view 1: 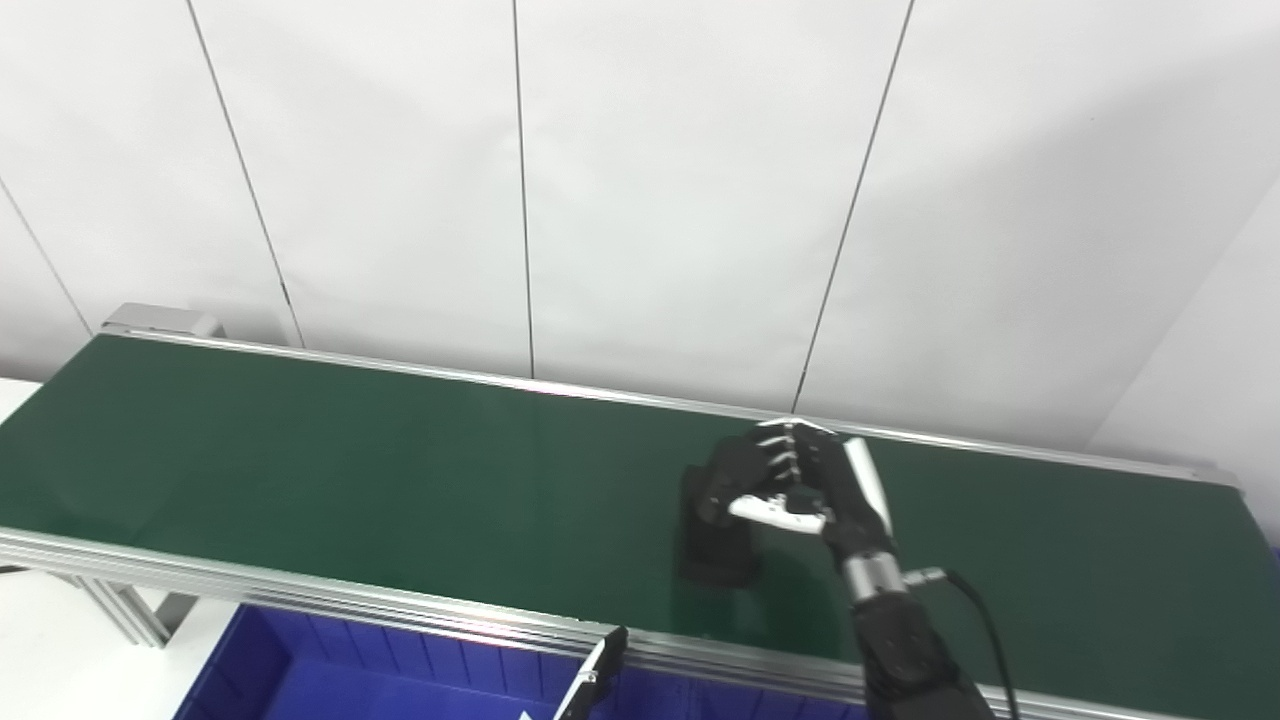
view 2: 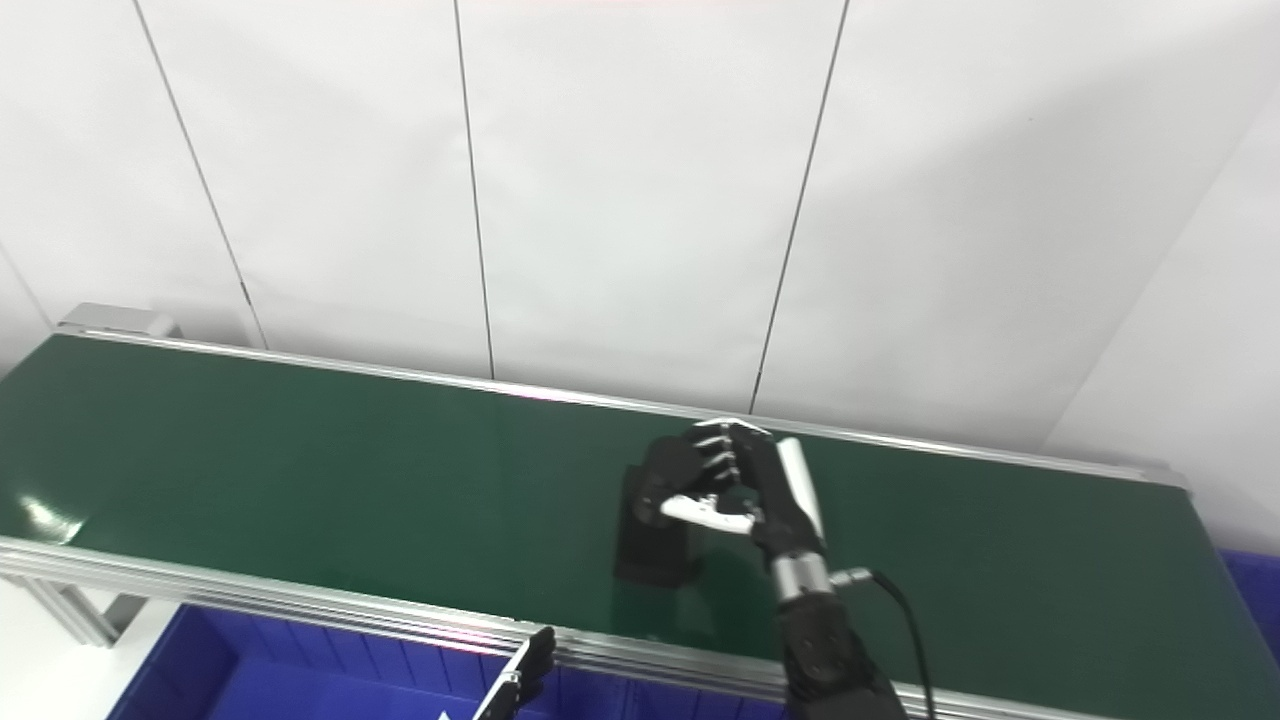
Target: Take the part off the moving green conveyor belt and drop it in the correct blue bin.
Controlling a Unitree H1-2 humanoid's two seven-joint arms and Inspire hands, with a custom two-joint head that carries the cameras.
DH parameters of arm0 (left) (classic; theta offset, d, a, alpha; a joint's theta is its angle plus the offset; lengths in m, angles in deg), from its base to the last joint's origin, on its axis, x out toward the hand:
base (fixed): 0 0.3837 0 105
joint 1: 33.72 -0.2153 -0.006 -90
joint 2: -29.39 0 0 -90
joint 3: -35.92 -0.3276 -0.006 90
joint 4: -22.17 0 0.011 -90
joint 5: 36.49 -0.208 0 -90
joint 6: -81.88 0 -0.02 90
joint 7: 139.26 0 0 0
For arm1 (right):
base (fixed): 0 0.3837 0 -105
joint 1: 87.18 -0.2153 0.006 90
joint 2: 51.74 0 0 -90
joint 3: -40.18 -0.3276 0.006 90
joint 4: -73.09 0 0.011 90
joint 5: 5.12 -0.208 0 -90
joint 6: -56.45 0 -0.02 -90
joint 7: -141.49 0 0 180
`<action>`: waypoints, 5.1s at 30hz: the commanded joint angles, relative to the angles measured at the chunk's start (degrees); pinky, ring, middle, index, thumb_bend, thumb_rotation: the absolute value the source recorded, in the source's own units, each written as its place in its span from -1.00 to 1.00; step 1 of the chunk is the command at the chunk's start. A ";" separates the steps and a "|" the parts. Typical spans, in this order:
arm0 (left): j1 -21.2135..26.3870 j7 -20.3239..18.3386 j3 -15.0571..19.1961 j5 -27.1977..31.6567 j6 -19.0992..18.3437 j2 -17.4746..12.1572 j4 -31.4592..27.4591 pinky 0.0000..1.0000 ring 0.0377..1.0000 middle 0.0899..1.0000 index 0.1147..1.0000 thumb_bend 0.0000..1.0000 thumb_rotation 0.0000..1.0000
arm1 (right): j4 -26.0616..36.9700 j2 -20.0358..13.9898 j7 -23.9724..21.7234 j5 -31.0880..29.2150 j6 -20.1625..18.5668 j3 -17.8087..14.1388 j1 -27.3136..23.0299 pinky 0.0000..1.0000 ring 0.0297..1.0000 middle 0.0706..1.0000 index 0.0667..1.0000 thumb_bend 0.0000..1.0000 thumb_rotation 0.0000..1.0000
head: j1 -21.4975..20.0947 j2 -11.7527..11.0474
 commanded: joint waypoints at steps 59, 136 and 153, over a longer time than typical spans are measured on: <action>-2.38 -37.17 35.01 20.28 -2.48 4.08 -13.74 0.88 0.91 0.87 0.92 0.83 0.81 | 47.55 -8.03 -0.02 2.62 -20.65 -14.02 39.37 -0.35 -0.23 -0.13 0.00 0.03 -1.00 | -30.38 12.03; -1.79 -43.25 36.22 13.35 1.82 9.57 -8.21 0.77 0.83 0.81 0.84 0.53 0.69 | 46.81 -6.80 -11.56 -6.63 2.38 -4.41 43.09 0.89 0.97 0.99 0.93 1.00 0.51 | -6.31 3.88; -2.31 -31.81 28.77 4.24 1.82 9.13 -7.26 0.70 0.81 0.82 0.80 0.65 0.78 | 35.25 -4.21 -12.50 -11.33 2.40 -0.68 39.11 0.97 1.00 1.00 0.92 1.00 0.75 | 6.15 -1.47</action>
